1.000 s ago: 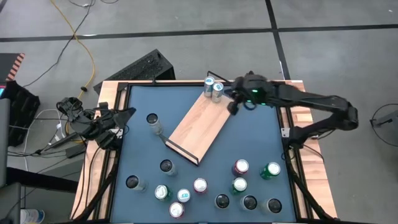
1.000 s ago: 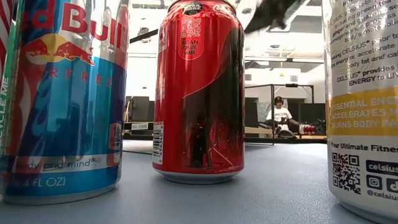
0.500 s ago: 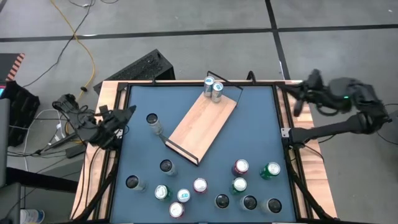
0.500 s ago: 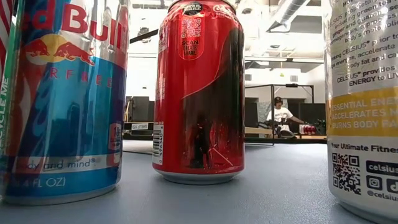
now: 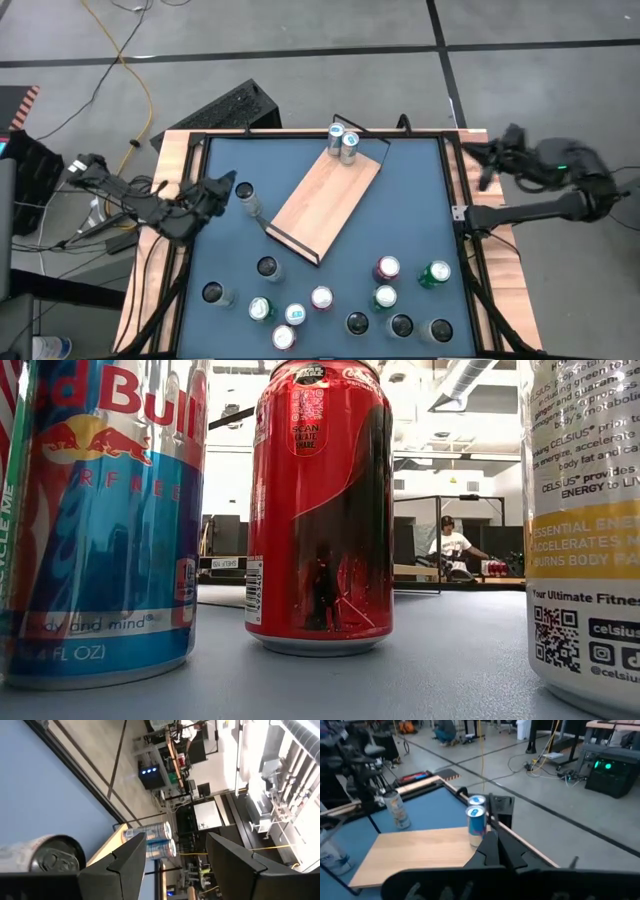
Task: Place canned beverage on shelf
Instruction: Put right blue soda can on the shelf aligned with the other blue soda can
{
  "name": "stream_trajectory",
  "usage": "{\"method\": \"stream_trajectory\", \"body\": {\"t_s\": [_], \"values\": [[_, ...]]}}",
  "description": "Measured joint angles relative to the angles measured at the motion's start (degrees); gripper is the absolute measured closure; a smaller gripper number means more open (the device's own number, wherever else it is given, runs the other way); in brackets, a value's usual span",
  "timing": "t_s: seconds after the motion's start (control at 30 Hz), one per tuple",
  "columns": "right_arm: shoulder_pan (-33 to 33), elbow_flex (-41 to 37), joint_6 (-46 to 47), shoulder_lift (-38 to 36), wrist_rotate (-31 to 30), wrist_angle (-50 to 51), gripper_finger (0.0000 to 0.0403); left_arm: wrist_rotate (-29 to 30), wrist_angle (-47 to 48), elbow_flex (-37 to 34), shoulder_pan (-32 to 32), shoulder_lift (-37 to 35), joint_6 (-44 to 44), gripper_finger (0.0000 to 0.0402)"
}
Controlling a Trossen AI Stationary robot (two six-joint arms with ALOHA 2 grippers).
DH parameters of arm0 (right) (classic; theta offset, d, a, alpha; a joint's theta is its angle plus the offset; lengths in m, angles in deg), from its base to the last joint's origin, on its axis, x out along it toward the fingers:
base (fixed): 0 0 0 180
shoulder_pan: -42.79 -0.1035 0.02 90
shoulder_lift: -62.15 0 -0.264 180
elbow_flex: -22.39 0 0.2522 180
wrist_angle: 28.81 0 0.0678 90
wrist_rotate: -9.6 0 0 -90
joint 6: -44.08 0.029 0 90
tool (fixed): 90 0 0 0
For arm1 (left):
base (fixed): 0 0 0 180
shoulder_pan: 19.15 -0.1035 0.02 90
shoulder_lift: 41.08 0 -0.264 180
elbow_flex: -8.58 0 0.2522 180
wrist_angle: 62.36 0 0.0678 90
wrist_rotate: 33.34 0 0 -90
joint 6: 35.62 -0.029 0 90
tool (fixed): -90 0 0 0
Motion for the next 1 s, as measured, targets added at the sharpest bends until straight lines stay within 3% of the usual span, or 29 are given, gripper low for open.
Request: {"method": "stream_trajectory", "body": {"t_s": [0.27,0.33,0.53,0.7,1.0], "values": [[4.0,-9.7,-11.3,11.4,-0.6,-20.2,0.0403,-4.4,-1.5,0.0,-3.6,0.7,1.5,0.0207],[7.1,-10.0,-13.1,14.9,2.4,-24.7,0.0403,-5.3,-1.5,0.0,-3.9,0.3,1.0,0.0207],[18.0,-10.3,-13.6,28.9,19.0,-36.8,0.0403,-11.4,-1.5,0.0,-4.3,-2.3,-3.5,0.0207],[25.1,-10.2,-13.2,38.9,26.6,-46.9,0.0403,-16.1,-1.6,0.0,-4.3,-6.0,-11.6,0.0207],[28.8,-10.2,-10.3,49.6,28.7,-52.2,0.0403,-16.9,-1.5,0.0,-4.3,-10.6,-23.6,0.0207]]}}
